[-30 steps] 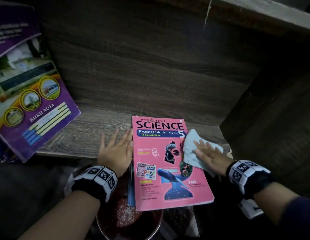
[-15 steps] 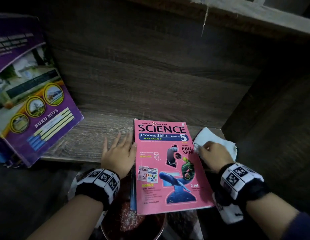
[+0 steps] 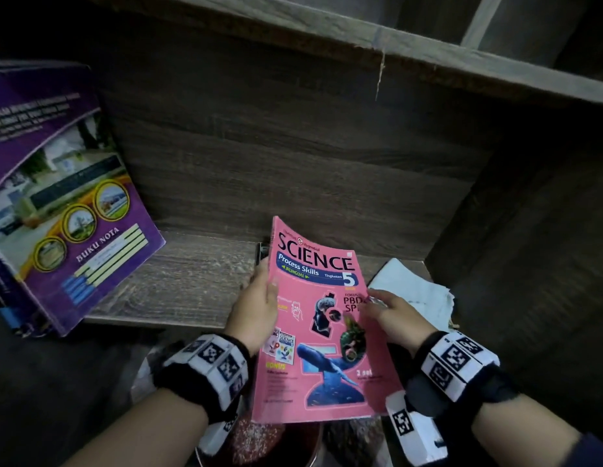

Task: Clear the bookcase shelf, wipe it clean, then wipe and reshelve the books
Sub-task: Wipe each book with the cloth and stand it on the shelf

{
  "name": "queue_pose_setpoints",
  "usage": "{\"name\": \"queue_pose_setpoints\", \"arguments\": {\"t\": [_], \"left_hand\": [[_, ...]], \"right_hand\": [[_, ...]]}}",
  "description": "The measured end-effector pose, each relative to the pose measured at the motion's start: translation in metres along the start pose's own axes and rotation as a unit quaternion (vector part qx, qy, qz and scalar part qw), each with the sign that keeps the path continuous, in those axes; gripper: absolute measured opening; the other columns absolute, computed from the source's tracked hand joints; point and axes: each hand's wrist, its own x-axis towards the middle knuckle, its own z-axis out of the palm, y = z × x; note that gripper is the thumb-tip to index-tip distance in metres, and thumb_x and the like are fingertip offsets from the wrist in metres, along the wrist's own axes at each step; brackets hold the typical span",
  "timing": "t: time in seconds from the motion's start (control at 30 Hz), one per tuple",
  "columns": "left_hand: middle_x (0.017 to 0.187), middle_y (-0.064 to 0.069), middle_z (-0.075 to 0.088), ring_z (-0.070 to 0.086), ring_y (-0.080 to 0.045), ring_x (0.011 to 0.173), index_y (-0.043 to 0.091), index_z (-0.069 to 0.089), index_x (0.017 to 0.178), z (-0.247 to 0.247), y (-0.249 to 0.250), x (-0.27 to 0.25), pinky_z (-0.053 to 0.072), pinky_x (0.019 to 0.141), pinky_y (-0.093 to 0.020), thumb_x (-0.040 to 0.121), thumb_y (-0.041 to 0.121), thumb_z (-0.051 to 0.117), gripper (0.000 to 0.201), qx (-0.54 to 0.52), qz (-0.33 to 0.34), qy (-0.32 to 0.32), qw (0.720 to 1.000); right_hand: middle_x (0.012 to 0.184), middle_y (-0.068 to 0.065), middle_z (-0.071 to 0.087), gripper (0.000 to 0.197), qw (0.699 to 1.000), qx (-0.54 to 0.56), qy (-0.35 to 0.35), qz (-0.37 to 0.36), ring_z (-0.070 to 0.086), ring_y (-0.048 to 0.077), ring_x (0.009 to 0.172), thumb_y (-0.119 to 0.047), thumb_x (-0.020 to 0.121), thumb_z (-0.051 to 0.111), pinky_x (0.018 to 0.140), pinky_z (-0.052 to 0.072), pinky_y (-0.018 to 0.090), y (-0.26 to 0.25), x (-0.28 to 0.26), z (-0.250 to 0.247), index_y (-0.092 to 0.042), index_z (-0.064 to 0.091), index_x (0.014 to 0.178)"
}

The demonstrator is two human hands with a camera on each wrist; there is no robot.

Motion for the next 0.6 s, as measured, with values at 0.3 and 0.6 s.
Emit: {"name": "queue_pose_setpoints", "arguments": {"t": [0.3,0.6], "left_hand": [[0.104,0.017,0.066,0.065,-0.015,0.096,0.056,0.041,0.127,-0.007,0.041,-0.017,0.05,0.088,-0.031,0.105,0.019,0.032,0.044,-0.103,0.091,0.058,0.989],[0.117,0.022,0.063,0.06,-0.001,0.107,0.027,0.042,0.141,-0.025,0.074,-0.033,0.044,0.092,-0.015,0.102,0.025,0.032,0.04,-0.155,0.207,0.056,0.964]], "right_hand": [[0.126,-0.002,0.062,0.069,0.998,0.052,0.01,-0.021,0.06,0.021,0.112,-0.082,0.076,0.038,0.098,0.048,0.045,-0.009,-0.014,-0.015,-0.038,0.048,0.129],[0.13,-0.004,0.062,0.035,0.949,0.248,0.059,-0.185,0.058,0.018,0.121,-0.047,0.101,0.036,0.107,0.04,0.048,-0.036,-0.033,-0.006,-0.049,0.045,0.134]]}}
